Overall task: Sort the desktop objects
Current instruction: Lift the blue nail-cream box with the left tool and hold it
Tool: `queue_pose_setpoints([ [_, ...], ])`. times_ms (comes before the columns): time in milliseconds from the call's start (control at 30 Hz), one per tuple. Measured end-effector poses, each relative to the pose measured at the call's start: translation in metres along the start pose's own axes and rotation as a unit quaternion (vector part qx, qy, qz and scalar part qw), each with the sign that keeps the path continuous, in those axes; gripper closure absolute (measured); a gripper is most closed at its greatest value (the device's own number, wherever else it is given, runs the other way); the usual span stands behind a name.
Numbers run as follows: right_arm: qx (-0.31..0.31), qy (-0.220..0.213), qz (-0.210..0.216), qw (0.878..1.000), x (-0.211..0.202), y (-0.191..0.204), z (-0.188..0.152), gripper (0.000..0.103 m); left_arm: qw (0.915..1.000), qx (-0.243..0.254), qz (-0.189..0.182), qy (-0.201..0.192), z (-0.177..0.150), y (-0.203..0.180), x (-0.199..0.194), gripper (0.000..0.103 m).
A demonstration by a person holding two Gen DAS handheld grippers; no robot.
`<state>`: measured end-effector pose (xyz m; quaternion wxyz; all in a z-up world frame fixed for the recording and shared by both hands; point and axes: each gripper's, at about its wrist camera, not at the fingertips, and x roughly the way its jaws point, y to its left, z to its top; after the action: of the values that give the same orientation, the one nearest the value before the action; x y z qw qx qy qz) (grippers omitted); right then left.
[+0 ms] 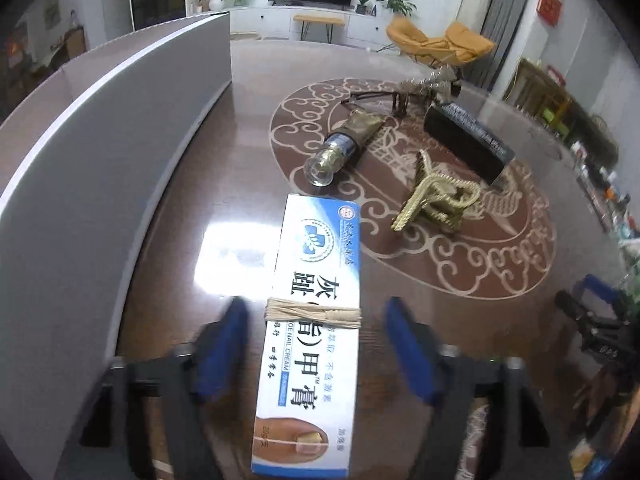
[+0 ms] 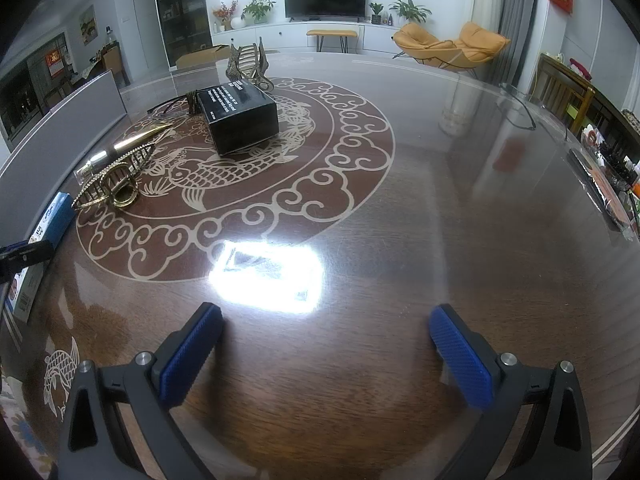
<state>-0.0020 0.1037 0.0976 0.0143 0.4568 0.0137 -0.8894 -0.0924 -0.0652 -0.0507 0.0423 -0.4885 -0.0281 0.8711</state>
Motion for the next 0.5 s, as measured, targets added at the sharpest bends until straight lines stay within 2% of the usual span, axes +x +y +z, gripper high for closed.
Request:
queue_pose_setpoints([
  [200, 0.000, 0.000, 0.000, 1.000, 0.0005, 0.0002, 0.0000, 0.000, 0.9985, 0.044, 0.028, -0.017, -0.0069, -0.0104, 0.0046, 0.015],
  [267, 0.000, 0.000, 0.000, 1.000, 0.0010, 0.0004, -0.0001, 0.000, 0.9986, 0.038, 0.030, -0.022, -0.0081, -0.0092, 0.0048, 0.007],
  [500, 0.000, 0.000, 0.000, 1.000, 0.0005, 0.0001, 0.0001, 0.000, 0.9984, 0.024, 0.041, -0.031, -0.0089, -0.0055, 0.0032, 0.005],
])
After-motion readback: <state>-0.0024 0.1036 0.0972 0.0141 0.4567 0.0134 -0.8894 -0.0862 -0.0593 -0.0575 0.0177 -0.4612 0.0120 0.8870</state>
